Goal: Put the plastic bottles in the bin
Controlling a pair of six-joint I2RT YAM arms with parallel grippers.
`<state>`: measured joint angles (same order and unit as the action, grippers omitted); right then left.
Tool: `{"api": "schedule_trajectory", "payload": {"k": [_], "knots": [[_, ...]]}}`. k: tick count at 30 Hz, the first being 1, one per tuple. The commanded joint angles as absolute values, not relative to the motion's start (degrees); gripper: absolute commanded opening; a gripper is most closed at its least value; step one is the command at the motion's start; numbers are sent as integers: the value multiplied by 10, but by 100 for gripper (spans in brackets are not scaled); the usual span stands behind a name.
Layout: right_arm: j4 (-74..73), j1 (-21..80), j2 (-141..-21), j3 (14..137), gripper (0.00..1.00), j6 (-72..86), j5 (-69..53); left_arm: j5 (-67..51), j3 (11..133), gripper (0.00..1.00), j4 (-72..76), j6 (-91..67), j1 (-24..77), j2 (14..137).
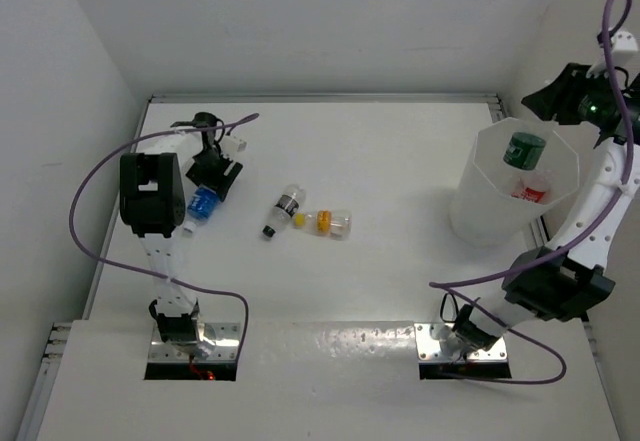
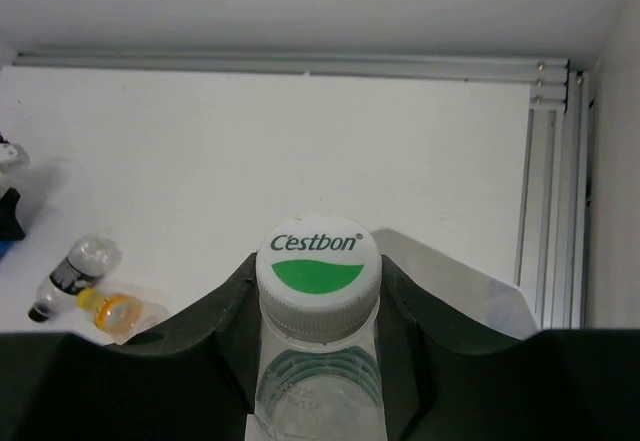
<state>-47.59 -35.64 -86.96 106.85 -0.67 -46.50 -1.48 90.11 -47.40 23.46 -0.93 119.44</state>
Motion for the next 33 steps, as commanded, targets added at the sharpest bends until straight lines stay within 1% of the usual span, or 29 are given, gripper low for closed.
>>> {"api": "schedule_trajectory", "payload": {"k": [1,2,3,4,5,6,7,8,9,10,12,13,14,15,16,17,18,19,20,21,22,23,24,25,26,28,29,32,33], "knots": [[-472,-331,-853,1015,19,-79,-433,-25,880,75,-464,243,2,1203],[-466,-314,-853,1003,19,-85,-424,-25,880,63,-464,238,2,1203],[-461,-307,-845,984,26,-93,-398,-40,880,56,-464,238,2,1197],[-459,-297,-839,964,36,-103,-389,-47,880,50,-464,238,2,1192],[-454,-293,-830,958,51,-110,-382,-55,880,45,-464,238,2,1184],[-449,-287,-829,948,89,-111,-367,-88,880,37,-469,238,8,1161],[-446,-284,-818,946,97,-107,-362,-112,888,35,-469,238,8,1145],[-443,-285,-815,948,100,-94,-361,-142,897,33,-475,238,8,1125],[-433,-284,-810,952,100,-88,-368,-209,909,33,-475,233,8,1105],[-430,-283,-797,968,100,-79,-374,-247,944,33,-475,227,8,1065],[-423,-279,-791,983,100,-46,-403,-337,988,33,-475,194,8,1030],[-405,-274,-781,989,100,-34,-426,-425,1032,33,-465,174,15,1017],[-398,-265,-777,1004,100,14,-435,-467,1052,35,-450,152,20,996],[-361,-257,-771,1006,100,31,-479,-540,1084,38,-407,102,34,989],[-340,-252,-762,1000,100,74,-499,-568,1097,38,-378,69,44,983],[-289,-244,-758,992,100,132,-519,-593,1103,38,-341,29,53,983],[-214,-235,-747,966,100,163,-568,-636,1103,38,-241,-66,62,968],[-174,-222,-736,950,100,245,-581,-649,1083,38,-178,-124,82,962],[-70,-215,-724,918,100,330,-591,-660,1063,38,-105,-186,92,955],[40,-196,-722,884,100,415,-602,-667,1039,38,48,-309,103,941],[120,-186,-726,875,100,451,-602,-667,997,38,113,-359,127,935],[146,-175,-730,871,100,519,-599,-667,986,38,158,-395,140,935],[178,-137,-737,878,100,530,-595,-673,986,38,192,-422,168,941],[178,-121,-745,888,100,536,-593,-680,997,38,192,-423,181,948],[173,-80,-768,920,100,540,-591,-685,1005,38,192,-423,205,960],[154,-52,-788,938,100,534,-590,-686,1012,38,192,-423,226,967],[142,-25,-800,964,100,502,-589,-686,1019,38,198,-423,235,967],[24,43,-820,998,100,440,-571,-686,1027,38,198,-423,266,972],[11,54,-825,998,100,416,-567,-686,1027,38,198,-416,272,972]]}}
